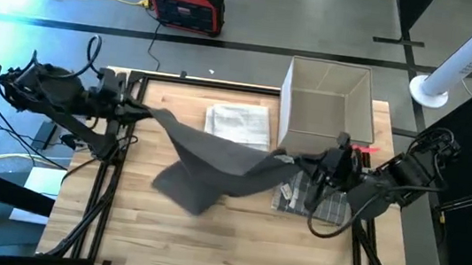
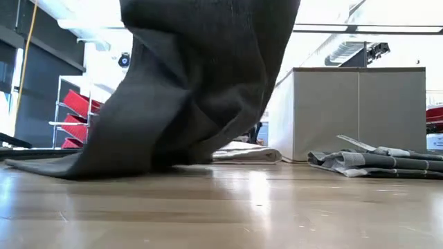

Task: Fold towel
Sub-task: Fold the gray towel

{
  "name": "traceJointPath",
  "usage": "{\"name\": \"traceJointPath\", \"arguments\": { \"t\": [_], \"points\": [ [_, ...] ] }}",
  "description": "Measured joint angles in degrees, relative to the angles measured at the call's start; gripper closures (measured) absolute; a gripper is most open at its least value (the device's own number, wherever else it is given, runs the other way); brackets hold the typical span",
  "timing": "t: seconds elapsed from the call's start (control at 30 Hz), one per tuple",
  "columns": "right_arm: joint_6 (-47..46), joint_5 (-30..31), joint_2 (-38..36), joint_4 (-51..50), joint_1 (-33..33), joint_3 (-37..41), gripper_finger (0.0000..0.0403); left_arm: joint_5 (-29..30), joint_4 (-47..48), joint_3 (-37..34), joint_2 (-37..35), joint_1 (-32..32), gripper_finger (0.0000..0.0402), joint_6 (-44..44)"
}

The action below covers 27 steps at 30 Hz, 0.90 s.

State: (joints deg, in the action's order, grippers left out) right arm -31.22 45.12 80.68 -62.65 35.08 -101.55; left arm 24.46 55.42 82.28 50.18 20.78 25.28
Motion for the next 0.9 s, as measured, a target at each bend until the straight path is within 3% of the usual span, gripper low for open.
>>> {"name": "traceJointPath", "arguments": {
  "t": [0.07, 0.13, 0.23, 0.5, 0.7, 0.9],
  "points": [
    [-6.0, -5.6, 0.9, -6.0, -0.3, 0.4, 0.0403, -2.7, 3.8, -0.9, 2.2, 0.0, 0.0399, 3.4],
    [-12.7, -6.3, 1.5, -10.0, 0.4, 3.5, 0.0403, -4.5, 7.2, -3.7, 4.3, 0.3, 0.0399, 6.0],
    [-19.8, -6.0, 0.7, -8.3, 2.9, 11.3, 0.0403, -6.1, 5.8, -10.2, 7.5, 0.9, 0.0399, 6.5],
    [-32.3, -6.1, -6.0, 15.1, 6.6, 39.0, 0.0403, -16.0, -22.2, -33.8, 9.9, -1.0, 0.0399, 5.3],
    [-37.7, -11.2, -6.5, 22.5, 6.5, 51.6, 0.0403, -19.9, -38.9, -47.9, 9.9, -3.5, 0.0399, 9.5],
    [-45.3, -22.5, -6.5, 16.9, 6.0, 56.2, 0.0399, -19.5, -40.4, -50.8, 9.9, -3.6, 0.0399, 10.7]
  ]
}}
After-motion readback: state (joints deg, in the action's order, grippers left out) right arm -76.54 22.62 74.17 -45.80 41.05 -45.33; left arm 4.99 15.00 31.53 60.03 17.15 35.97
